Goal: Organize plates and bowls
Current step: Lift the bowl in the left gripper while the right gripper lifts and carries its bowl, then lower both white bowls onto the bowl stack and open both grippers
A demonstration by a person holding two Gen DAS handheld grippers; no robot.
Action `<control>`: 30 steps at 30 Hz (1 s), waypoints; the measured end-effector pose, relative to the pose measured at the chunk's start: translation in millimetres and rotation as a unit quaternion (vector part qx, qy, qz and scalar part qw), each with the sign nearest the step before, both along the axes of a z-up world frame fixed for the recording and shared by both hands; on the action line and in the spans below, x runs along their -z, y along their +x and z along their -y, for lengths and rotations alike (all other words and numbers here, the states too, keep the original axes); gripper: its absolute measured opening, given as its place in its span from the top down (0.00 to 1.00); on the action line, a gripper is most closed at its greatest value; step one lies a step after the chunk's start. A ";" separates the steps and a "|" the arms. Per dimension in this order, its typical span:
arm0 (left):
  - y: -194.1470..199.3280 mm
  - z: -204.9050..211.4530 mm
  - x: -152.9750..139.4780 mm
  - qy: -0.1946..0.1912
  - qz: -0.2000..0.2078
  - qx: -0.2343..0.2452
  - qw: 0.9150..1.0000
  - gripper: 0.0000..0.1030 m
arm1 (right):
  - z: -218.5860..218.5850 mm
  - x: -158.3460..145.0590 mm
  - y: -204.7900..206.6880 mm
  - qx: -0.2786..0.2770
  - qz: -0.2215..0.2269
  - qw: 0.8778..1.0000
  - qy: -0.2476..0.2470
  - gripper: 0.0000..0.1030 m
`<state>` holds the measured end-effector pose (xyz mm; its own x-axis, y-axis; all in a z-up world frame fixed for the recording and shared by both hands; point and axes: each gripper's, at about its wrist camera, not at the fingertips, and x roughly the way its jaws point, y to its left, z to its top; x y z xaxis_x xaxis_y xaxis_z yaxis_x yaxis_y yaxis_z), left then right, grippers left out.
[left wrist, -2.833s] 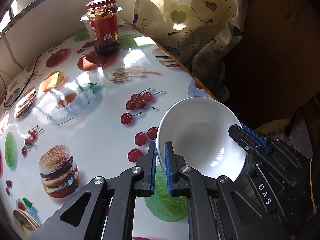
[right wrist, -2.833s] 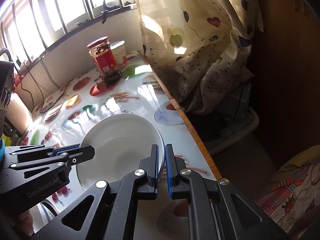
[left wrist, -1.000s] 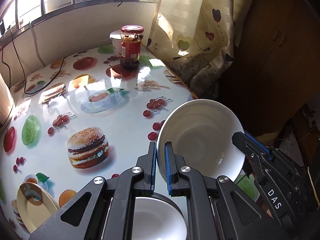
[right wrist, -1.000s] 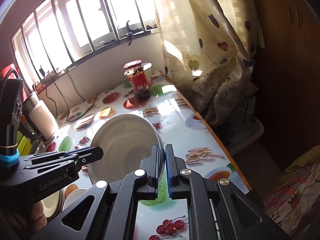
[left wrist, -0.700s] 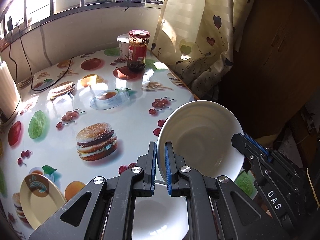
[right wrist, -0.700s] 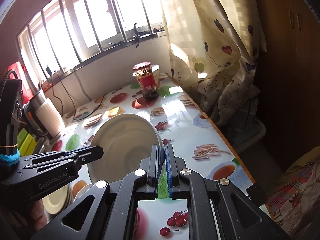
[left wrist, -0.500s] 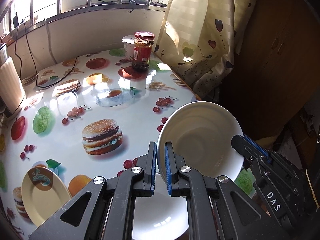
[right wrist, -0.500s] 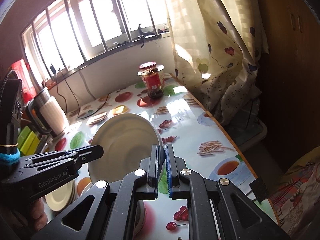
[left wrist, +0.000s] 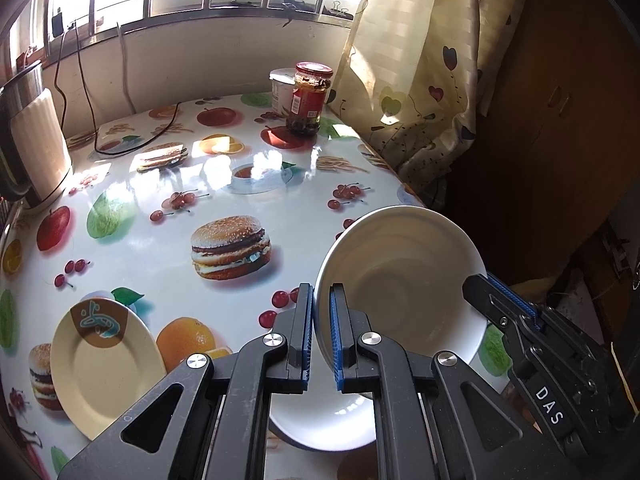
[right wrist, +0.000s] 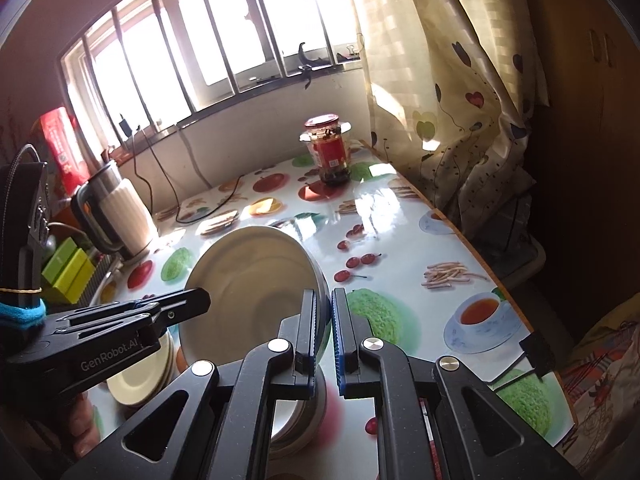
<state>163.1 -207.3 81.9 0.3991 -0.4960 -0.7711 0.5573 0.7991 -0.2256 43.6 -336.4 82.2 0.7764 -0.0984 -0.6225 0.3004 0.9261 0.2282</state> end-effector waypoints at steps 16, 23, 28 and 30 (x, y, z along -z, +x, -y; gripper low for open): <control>-8.7 -30.3 20.0 0.000 -0.024 -0.026 0.999 0.92 | -23.3 16.3 -3.6 -0.026 -0.015 0.999 0.010 0.92; -10.4 -38.2 27.5 0.001 -0.035 -0.034 0.999 0.92 | -29.2 25.1 -3.1 -0.034 -0.025 0.999 0.015 0.92; -10.1 -42.2 32.0 0.001 -0.042 -0.038 0.998 0.92 | -31.5 30.2 -3.5 -0.037 -0.031 0.999 0.019 0.92; -10.7 -43.0 33.9 0.002 -0.044 -0.040 0.998 0.92 | -32.4 31.8 -2.9 -0.038 -0.034 0.999 0.019 0.92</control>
